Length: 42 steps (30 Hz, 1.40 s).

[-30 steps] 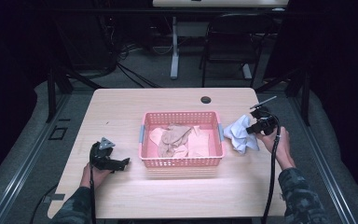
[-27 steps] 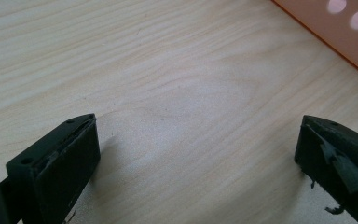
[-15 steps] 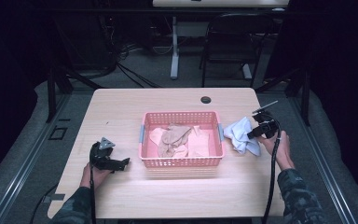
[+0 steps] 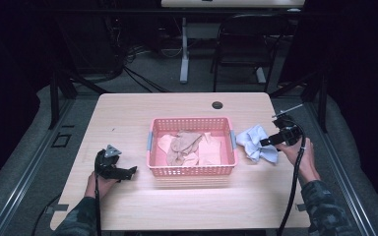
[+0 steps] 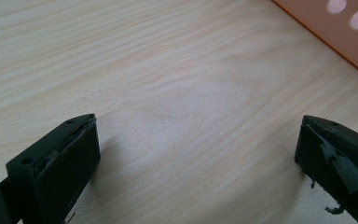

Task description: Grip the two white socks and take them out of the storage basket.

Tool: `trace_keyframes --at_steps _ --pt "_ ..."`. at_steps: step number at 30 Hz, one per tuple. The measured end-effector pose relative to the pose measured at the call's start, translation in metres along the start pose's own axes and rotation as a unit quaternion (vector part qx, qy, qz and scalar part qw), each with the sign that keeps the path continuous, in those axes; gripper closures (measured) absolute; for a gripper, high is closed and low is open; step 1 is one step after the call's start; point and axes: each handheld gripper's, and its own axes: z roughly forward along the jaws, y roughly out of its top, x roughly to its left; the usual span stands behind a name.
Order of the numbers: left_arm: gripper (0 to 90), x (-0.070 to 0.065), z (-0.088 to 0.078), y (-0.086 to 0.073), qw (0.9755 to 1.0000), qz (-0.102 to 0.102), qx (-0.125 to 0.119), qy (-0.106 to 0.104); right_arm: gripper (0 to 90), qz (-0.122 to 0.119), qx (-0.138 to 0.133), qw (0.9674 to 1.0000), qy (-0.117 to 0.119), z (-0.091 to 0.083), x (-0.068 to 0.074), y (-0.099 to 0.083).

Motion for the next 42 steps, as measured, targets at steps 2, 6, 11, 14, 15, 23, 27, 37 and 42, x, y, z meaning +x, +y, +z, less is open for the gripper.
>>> trace_keyframes --at_steps 2,6,11,14,15,23,27,37,42 --pt "0.0 0.000 0.000 0.000 1.0000 0.000 0.000 0.000 19.9 -0.006 -0.005 1.0000 -0.002 -0.006 0.002 -0.002" --pt "0.0 0.000 0.000 0.000 1.0000 0.000 0.000 0.000 13.1 -0.021 -0.017 0.9996 0.001 -0.017 0.007 -0.008" --pt "0.0 0.000 0.000 0.000 1.0000 0.000 0.000 0.000 5.8 -0.034 -0.027 0.9990 0.001 -0.028 0.012 -0.019" --pt "0.0 0.000 0.000 0.000 1.0000 0.000 0.000 0.000 4.4 -0.037 -0.029 0.9989 -0.001 -0.032 0.011 -0.027" --pt "0.0 0.000 0.000 0.000 1.0000 0.000 0.000 0.000 4.2 -0.036 -0.032 0.9989 0.002 -0.033 0.011 -0.031" --pt "0.0 0.000 0.000 0.000 1.0000 0.000 0.000 0.000 3.4 -0.035 -0.031 0.9989 0.002 -0.034 0.005 -0.064" --pt "0.0 0.000 0.000 0.000 1.0000 0.000 0.000 0.000 3.5 -0.030 -0.022 0.9993 0.000 -0.029 0.000 -0.080" --pt "0.0 0.000 0.000 0.000 1.0000 0.000 0.000 -0.001 4.0 -0.016 0.001 0.9998 0.010 -0.008 -0.004 -0.111" --pt "0.0 0.000 0.000 0.000 1.0000 0.001 0.000 -0.001 4.0 -0.016 0.026 0.9995 0.009 0.005 -0.006 -0.117"
